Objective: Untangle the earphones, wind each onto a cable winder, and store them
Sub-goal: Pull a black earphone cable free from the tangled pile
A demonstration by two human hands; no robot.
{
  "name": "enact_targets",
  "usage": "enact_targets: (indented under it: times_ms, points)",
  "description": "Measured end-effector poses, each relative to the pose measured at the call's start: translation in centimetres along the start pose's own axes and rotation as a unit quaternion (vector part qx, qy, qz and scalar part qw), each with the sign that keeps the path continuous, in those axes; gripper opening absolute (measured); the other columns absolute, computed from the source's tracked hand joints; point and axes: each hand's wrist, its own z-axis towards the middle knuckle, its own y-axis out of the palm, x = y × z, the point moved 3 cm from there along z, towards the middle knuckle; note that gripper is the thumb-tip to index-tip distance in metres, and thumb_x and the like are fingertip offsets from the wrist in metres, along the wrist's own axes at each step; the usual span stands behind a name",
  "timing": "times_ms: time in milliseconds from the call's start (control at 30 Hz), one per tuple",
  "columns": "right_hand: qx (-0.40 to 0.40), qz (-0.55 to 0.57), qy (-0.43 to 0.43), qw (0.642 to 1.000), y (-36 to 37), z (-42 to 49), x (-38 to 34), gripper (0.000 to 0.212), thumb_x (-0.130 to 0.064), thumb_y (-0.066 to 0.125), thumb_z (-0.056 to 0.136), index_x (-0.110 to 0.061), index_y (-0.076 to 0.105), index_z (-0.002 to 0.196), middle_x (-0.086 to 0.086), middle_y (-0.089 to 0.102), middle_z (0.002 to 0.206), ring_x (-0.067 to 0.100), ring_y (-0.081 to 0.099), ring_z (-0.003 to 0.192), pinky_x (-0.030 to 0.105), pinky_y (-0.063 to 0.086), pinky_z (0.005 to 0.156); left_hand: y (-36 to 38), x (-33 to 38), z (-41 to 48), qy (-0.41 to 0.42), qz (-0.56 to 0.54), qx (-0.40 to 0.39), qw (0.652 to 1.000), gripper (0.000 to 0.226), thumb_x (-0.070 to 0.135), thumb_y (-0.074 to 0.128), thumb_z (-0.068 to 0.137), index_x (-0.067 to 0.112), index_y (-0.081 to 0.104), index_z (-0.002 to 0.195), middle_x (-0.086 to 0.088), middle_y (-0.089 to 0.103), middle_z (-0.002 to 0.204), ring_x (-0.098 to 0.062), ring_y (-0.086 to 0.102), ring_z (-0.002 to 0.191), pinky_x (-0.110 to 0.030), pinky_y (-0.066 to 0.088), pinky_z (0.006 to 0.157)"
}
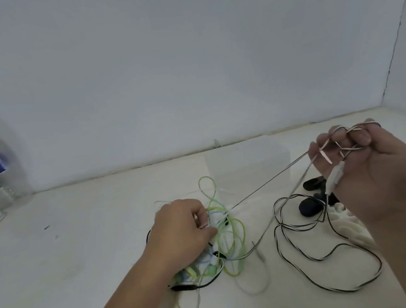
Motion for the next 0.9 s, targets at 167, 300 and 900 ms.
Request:
enact_targets:
  times_ms: [167, 300, 900]
  points:
    - [-0.001, -0.045, -0.002, 0.999, -0.2, 0.2, 0.7, 0.025, -0.024, 0.054, 0.078, -0.021, 0.034, 0.064, -0.002, 0.04, 0.064, 0.017, 0.05, 0.065, 0.031, 0.044, 0.081, 0.0, -0.3, -0.4, 0.038, 0.015, -0.066, 0.997, 0.035, 0.006, 0.063, 0.076, 0.037, 0.072, 0.092, 0.02, 0.061, 0.06, 0.003, 0.057, 0.063, -0.012, 0.043, 0.058]
    - [0.019, -0.045, -0.014, 0.999, -0.4, 0.2, 0.8, 0.027, -0.017, 0.051, 0.085, -0.02, 0.033, 0.064, -0.001, 0.038, 0.064, 0.018, 0.046, 0.063, 0.03, 0.043, 0.077, 1.3, -0.1, -0.6, 0.042, 0.017, -0.173, 0.984, 0.05, 0.007, 0.052, 0.072, 0.041, 0.07, 0.103, 0.013, 0.069, 0.073, -0.005, 0.061, 0.069, -0.023, 0.051, 0.067]
    - [0.03, -0.059, 0.027, 0.997, -0.4, 0.3, 1.8, 0.031, -0.019, 0.053, 0.086, -0.02, 0.03, 0.065, -0.001, 0.035, 0.059, 0.018, 0.042, 0.056, 0.032, 0.039, 0.076, 2.2, -0.8, 1.2, -0.064, -0.177, -0.217, 0.958, 0.025, 0.008, 0.056, 0.095, 0.017, 0.079, 0.087, 0.002, 0.041, 0.052, -0.014, 0.033, 0.046, -0.02, 0.031, 0.048]
